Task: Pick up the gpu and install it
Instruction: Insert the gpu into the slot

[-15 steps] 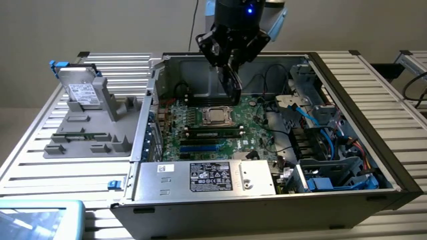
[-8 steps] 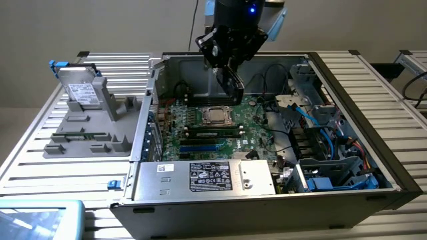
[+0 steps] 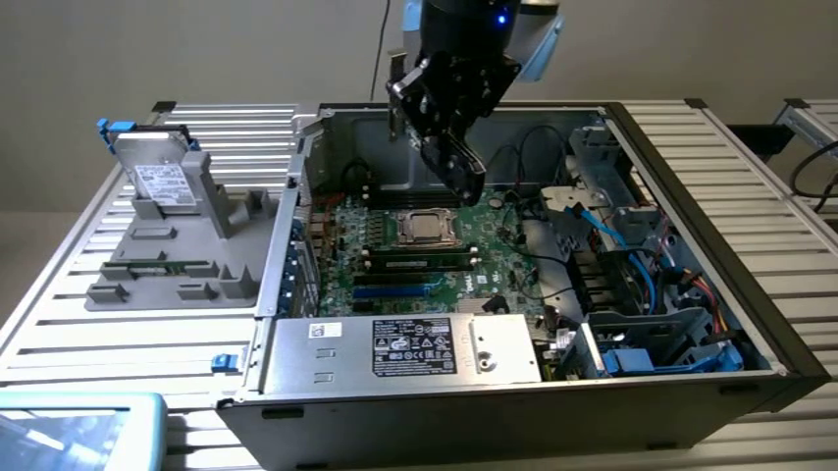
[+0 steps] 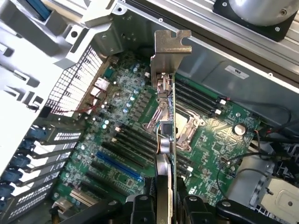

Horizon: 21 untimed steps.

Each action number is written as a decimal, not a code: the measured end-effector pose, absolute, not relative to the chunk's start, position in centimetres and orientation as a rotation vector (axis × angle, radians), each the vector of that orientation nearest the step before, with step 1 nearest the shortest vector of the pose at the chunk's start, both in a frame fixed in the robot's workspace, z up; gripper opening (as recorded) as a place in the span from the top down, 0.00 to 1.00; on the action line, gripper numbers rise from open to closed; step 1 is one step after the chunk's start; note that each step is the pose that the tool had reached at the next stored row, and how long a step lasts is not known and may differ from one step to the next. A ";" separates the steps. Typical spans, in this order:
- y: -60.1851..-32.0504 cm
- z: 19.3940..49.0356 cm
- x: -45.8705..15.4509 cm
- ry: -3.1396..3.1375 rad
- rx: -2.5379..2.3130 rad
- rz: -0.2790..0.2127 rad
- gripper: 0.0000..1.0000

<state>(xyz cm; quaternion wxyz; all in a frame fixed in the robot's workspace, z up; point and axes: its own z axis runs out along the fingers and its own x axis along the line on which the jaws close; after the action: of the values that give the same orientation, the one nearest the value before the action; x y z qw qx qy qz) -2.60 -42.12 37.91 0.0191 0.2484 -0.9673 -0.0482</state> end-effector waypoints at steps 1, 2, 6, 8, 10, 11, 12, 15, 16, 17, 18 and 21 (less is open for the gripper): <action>-42.1 37.9 -2.6 -2.995 0.798 -0.149 0.72; -42.1 37.9 -2.6 -2.987 0.827 -0.148 0.72; -42.1 37.9 -2.6 -2.953 0.933 -0.145 0.72; -42.1 37.9 -2.6 -2.935 0.986 -0.143 0.72; -42.1 37.9 -2.6 -2.918 1.040 -0.141 0.72; -42.1 37.9 -2.6 -2.909 1.067 -0.140 0.72; -42.1 37.9 -2.6 -2.899 1.094 -0.139 0.72; -42.1 37.8 -2.6 -2.867 1.170 -0.136 0.72; -42.1 37.8 -2.6 -2.855 1.198 -0.136 0.72; -42.1 37.8 -2.6 -2.843 1.223 -0.135 0.72; -42.1 37.8 -2.6 -2.831 1.249 -0.134 0.72; -42.1 37.8 -2.6 -2.794 1.325 -0.132 0.72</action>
<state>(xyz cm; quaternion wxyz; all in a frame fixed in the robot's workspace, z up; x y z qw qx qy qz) -2.61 -42.12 37.80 0.0232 0.4280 -0.9024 -0.0427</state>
